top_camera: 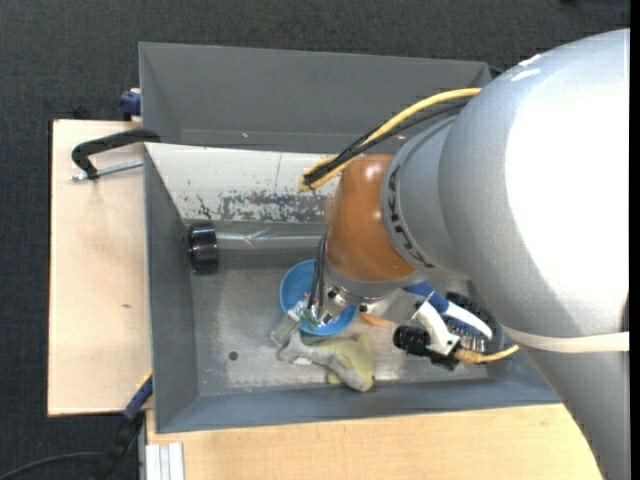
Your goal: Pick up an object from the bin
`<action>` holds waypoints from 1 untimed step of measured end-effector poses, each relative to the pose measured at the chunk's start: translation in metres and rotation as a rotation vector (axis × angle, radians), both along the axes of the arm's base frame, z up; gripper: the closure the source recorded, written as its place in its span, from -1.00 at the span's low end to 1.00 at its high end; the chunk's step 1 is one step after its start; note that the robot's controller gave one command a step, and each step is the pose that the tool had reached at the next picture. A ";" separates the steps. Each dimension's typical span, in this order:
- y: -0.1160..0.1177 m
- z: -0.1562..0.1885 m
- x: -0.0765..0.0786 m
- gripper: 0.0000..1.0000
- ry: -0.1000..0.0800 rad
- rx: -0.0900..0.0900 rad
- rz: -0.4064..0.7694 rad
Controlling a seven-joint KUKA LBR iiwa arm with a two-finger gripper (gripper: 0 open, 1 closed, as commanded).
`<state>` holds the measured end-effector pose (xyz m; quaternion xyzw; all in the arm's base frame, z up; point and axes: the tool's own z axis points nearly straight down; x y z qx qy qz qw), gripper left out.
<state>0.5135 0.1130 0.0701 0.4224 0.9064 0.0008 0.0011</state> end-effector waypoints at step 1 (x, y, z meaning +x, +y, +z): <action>0.001 0.000 0.000 1.00 0.000 0.001 0.001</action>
Offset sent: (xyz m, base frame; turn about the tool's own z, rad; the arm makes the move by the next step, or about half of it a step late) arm 0.0000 0.0000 0.0000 0.0000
